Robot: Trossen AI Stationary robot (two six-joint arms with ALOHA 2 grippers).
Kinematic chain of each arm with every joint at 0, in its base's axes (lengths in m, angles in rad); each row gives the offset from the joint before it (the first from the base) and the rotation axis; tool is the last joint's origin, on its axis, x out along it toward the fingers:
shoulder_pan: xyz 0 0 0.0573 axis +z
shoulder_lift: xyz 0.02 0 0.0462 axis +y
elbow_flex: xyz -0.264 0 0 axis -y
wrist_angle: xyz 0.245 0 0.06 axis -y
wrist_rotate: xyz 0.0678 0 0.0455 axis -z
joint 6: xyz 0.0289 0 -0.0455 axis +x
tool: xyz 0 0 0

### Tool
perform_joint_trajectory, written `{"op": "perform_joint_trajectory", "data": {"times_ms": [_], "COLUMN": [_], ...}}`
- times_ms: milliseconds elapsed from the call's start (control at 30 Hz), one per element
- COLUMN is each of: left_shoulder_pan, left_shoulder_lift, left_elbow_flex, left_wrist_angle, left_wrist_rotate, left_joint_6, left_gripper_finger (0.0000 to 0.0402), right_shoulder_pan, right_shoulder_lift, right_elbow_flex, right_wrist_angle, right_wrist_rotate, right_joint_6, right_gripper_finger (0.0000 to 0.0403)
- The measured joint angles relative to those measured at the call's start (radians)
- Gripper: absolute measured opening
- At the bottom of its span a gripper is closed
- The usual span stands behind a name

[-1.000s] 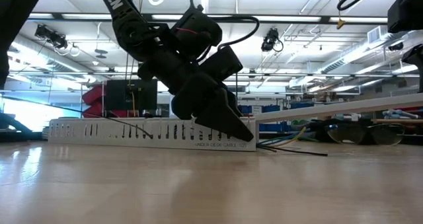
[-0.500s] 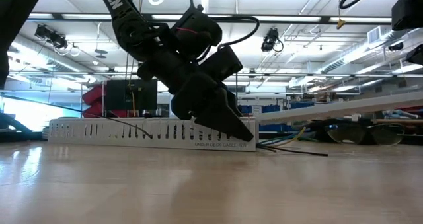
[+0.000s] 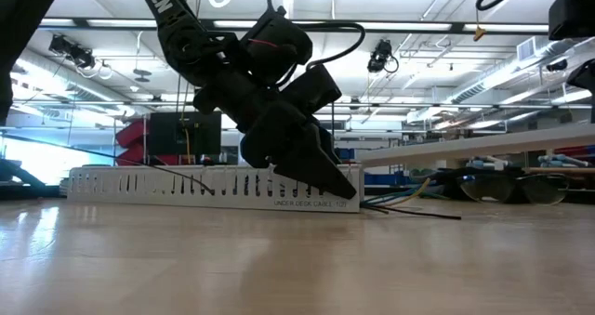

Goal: Ziptie cables
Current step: Close the lid on the cable duct

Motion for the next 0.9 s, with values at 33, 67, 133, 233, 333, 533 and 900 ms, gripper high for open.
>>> {"op": "perform_joint_trajectory", "data": {"times_ms": [33,67,133,233,333,533,900], "left_shoulder_pan": [0.000,0.000,0.000,0.000,0.002,0.004,0.004], "left_shoulder_lift": [0.000,0.000,0.000,0.000,0.000,0.000,0.000], "left_elbow_flex": [0.000,0.000,0.000,0.000,0.000,0.000,0.000], "left_wrist_angle": [0.000,0.000,0.000,0.000,0.000,0.000,0.000], "left_wrist_rotate": [0.000,0.000,0.000,0.000,0.000,0.000,0.000], "left_joint_6": [0.000,0.000,0.000,0.000,0.000,0.000,0.000], "left_gripper_finger": [0.0238,0.0238,0.0238,0.0238,0.0238,0.0238,0.0238], "right_shoulder_pan": [0.000,0.000,0.000,-0.001,-0.001,-0.001,-0.033], "right_shoulder_lift": [0.000,0.000,0.000,0.001,0.002,0.006,0.006], "right_elbow_flex": [0.000,0.000,0.000,0.000,0.000,0.000,0.000], "right_wrist_angle": [0.002,0.004,0.004,0.004,0.013,0.014,0.011], "right_wrist_rotate": [0.000,0.000,0.000,-0.004,-0.007,-0.012,-0.058], "right_joint_6": [0.000,0.000,-0.001,0.000,0.000,0.002,-0.012], "right_gripper_finger": [0.0238,0.0237,0.0237,0.0237,0.0237,0.0237,0.0237]}}
